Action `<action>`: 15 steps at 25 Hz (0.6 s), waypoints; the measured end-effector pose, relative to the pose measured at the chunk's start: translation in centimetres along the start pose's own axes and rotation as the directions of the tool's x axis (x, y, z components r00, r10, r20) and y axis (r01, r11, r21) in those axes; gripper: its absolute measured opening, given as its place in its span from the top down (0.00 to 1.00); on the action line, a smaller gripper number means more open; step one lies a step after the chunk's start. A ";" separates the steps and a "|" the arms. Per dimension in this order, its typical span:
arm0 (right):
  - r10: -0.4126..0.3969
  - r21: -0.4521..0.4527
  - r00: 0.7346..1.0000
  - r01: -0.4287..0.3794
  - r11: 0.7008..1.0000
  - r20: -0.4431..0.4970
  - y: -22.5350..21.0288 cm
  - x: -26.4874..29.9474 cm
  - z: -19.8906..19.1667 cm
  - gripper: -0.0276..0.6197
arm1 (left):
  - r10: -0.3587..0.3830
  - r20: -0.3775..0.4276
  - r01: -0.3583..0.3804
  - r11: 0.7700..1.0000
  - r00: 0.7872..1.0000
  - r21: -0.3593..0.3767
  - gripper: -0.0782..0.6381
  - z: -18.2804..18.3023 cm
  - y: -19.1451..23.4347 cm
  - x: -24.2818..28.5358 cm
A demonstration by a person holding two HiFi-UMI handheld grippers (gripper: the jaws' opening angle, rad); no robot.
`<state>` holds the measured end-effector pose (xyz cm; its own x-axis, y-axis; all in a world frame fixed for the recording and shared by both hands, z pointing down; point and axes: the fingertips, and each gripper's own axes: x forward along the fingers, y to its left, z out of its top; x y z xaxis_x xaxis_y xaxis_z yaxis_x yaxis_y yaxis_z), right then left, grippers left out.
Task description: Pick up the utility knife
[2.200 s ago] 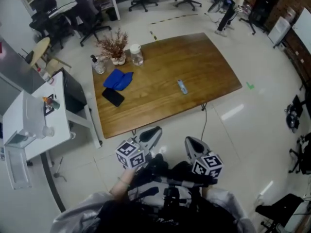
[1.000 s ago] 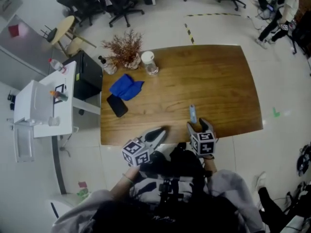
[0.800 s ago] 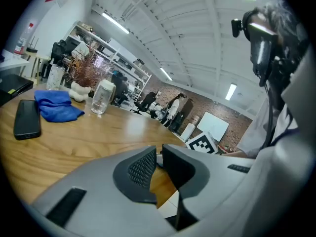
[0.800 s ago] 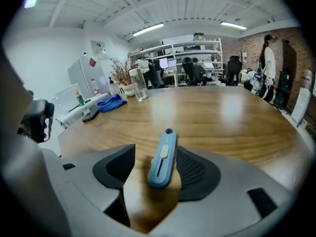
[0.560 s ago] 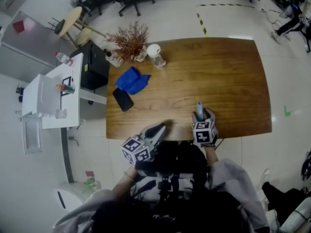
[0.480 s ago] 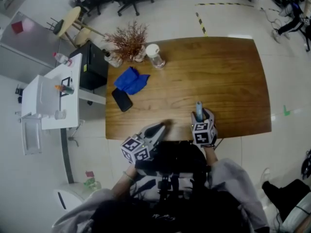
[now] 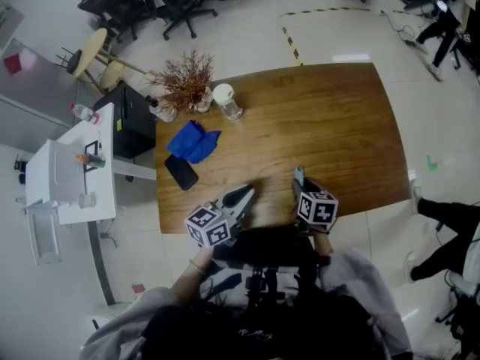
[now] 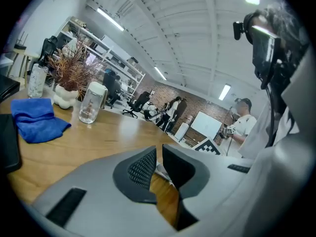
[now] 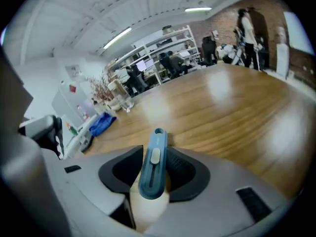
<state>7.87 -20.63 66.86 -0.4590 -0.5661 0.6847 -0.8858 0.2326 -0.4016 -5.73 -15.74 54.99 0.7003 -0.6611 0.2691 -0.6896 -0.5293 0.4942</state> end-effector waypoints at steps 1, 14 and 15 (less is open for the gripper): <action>0.029 0.067 0.999 -0.031 0.997 0.025 0.3 -0.4 0.4 0.71 | -0.003 0.000 0.003 1.000 1.000 0.002 0.84 0.2 0.3 0.1; 0.072 0.176 0.963 -0.121 0.977 0.258 3.0 -9.0 6.3 0.72 | -0.070 0.005 0.070 0.997 0.998 0.036 0.84 2.3 1.3 2.5; 0.075 0.191 0.959 -0.130 0.973 0.275 3.1 -9.4 6.6 0.72 | -0.084 0.015 0.083 0.996 0.996 0.030 0.84 2.7 1.2 2.7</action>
<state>9.88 -19.82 55.14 -0.4874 -0.7425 0.4595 -0.7890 0.1491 -0.5960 -5.16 -19.60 54.09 0.7528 -0.6225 0.2140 -0.6340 -0.5984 0.4898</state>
